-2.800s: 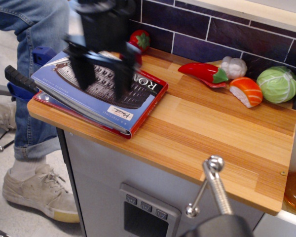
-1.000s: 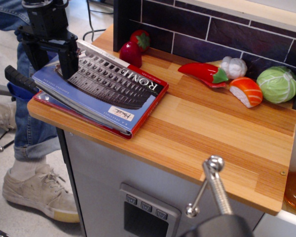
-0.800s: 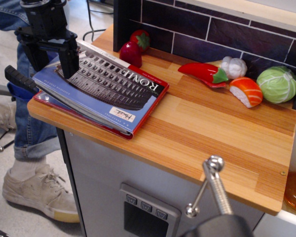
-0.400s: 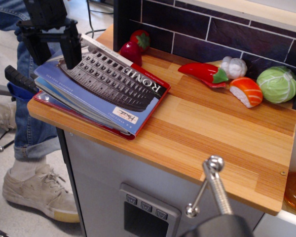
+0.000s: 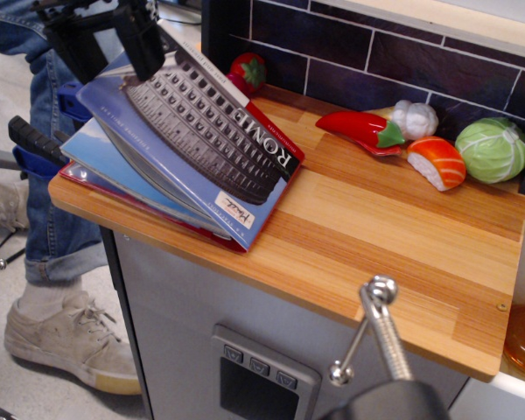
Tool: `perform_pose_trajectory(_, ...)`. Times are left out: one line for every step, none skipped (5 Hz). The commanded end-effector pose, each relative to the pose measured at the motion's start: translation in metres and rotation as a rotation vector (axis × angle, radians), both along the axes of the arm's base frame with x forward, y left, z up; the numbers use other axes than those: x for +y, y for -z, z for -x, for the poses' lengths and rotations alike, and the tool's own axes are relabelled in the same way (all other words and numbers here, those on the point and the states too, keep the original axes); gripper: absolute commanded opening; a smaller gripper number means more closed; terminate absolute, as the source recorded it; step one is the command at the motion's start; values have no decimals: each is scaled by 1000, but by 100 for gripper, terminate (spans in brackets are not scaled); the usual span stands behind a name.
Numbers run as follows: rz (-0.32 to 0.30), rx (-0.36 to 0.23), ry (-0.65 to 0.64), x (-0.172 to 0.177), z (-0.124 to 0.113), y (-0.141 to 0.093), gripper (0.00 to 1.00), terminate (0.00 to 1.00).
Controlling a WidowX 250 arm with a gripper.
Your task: Open book
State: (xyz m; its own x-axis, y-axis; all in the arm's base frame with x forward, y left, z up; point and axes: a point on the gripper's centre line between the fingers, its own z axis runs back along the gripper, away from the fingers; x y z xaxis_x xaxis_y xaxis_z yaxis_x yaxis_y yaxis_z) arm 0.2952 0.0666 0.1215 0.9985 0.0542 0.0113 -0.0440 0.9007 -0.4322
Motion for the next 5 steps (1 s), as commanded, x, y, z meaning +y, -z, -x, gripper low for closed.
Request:
perform_pose_trajectory(102, 2, 102, -91, 15, -26, 100, 0)
perform_pose_trajectory(93, -14, 78, -122, 14, -26, 100, 0)
perform_pose_trajectory(99, 33, 48, -151, 6, -30, 100, 0)
perform_pose_trajectory(85, 63, 49, -186, 3, -25, 100, 0)
perform_pose_trajectory(9, 78, 36, -216, 2, -4, 100, 100)
